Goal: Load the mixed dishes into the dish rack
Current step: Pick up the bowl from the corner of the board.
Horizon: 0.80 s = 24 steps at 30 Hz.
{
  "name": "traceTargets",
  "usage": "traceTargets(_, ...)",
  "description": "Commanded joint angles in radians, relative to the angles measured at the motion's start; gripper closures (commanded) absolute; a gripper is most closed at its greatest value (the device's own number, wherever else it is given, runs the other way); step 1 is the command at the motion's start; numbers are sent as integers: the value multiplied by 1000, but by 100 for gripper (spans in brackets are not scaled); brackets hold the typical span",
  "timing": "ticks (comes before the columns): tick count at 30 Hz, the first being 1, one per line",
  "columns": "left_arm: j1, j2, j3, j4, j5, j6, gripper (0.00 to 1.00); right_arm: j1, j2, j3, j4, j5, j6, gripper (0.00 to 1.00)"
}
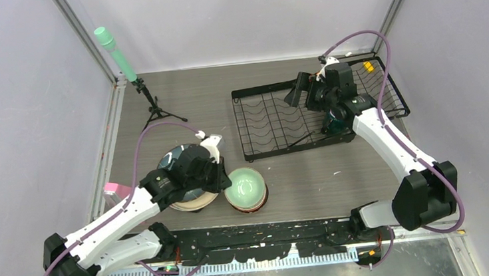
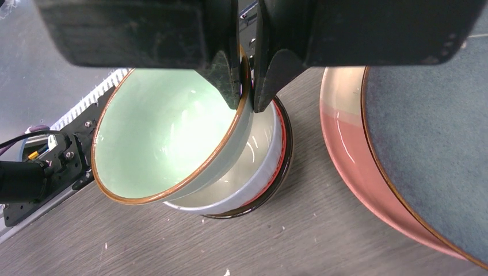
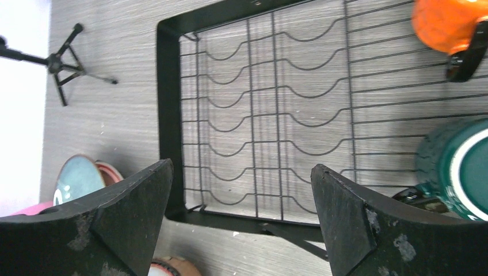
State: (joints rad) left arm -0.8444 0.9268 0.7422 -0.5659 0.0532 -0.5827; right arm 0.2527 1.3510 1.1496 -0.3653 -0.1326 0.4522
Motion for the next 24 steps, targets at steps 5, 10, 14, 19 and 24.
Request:
traceTargets(5, 40, -3, 159, 92, 60, 94, 100, -4, -68, -20, 144, -229, 67, 4)
traceTargets(10, 146, 11, 187, 126, 162, 106, 100, -4, -83, -29, 180, -290, 91, 4)
traceTargets(14, 261, 36, 202, 183, 270, 106, 100, -4, -94, -41, 224, -344, 117, 4)
traceTargets(19, 378, 99, 222, 286, 391, 82, 100, -4, -83, -69, 344, -431, 216, 4)
traceTargets(24, 506, 227, 252, 462, 513, -7, 100, -3, 34, -64, 541, -576, 402, 5)
